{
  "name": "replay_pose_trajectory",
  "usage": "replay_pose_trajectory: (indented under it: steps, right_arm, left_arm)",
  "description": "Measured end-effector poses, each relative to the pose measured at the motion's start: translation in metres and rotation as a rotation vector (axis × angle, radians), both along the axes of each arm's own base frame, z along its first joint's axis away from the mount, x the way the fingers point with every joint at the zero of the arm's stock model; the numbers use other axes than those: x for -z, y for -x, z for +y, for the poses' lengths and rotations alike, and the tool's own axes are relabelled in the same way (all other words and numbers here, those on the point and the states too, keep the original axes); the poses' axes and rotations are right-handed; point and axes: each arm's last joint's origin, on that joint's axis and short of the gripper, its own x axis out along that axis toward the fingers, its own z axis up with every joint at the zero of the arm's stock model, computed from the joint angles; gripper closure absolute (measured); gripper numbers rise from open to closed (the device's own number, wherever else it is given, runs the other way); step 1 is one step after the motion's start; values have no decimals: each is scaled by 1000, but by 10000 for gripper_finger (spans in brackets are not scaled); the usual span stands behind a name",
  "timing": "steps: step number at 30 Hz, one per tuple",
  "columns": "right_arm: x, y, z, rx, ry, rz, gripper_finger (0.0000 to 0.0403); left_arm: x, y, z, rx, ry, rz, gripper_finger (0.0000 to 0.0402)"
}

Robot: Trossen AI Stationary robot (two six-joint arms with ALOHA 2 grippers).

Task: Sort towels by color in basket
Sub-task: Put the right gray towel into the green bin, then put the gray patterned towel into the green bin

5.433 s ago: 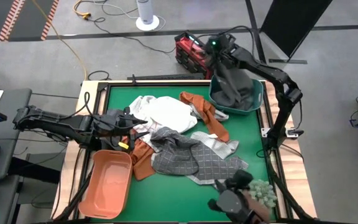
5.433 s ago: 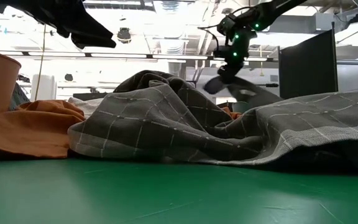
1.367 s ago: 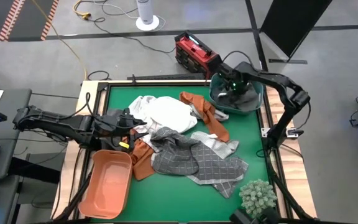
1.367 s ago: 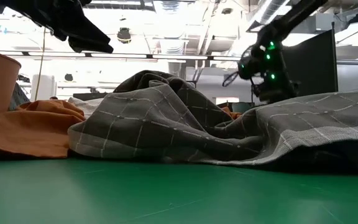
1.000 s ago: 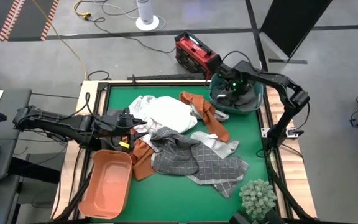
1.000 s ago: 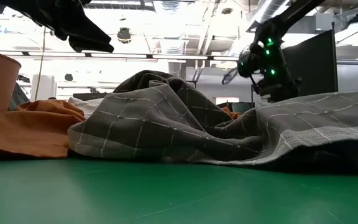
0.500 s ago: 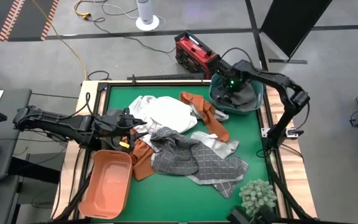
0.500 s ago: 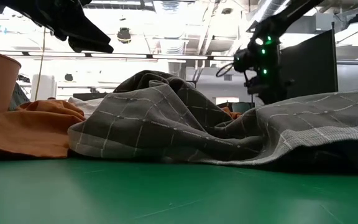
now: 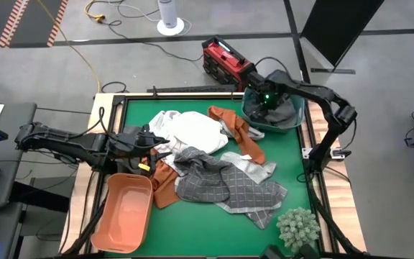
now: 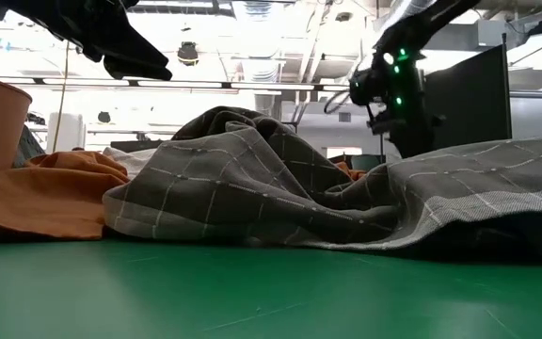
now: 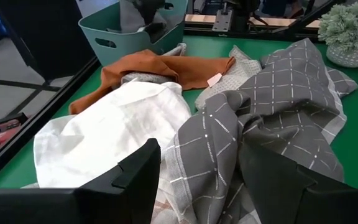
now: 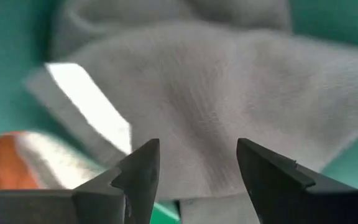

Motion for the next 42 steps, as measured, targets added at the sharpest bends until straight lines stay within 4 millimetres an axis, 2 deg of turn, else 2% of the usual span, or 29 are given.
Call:
replay_pose_trajectory:
  steps: [5,9,11,14,18,21,24,28,31,35,38,42]
  right_arm:
    - [-45,-10,0,-13,73,-57,159]
    - [-81,-21,1,-27,170,-168,159]
    - [-92,-30,5,-66,218,-221,159]
    - [-96,-47,14,-168,274,-283,159]
    - [-91,-71,35,-287,308,-344,159]
    - [-88,-92,60,-379,326,-404,159]
    - [-83,-114,96,-535,342,-469,159]
    - [-63,-138,149,-779,329,-552,159]
    - [-51,-148,187,-934,285,-638,159]
    - [-40,-156,227,-1031,302,-769,159]
    - [-30,-161,242,-1057,314,-825,159]
    - [-10,-167,245,-1047,341,-791,159]
  left_arm:
    - [0,0,0,-2,0,3,191]
    - [3,2,0,-3,-3,33,191]
    - [5,3,0,-3,-6,56,191]
    - [6,5,1,-3,-8,70,191]
    - [4,6,1,-5,1,58,191]
    - [4,6,1,-11,16,54,191]
    - [5,6,1,-12,17,57,191]
    - [5,6,1,-12,17,58,191]
    - [5,6,1,-13,17,56,191]
    - [4,5,1,-13,18,44,191]
    - [1,4,1,-14,21,15,191]
    - [-4,2,0,-10,29,-37,191]
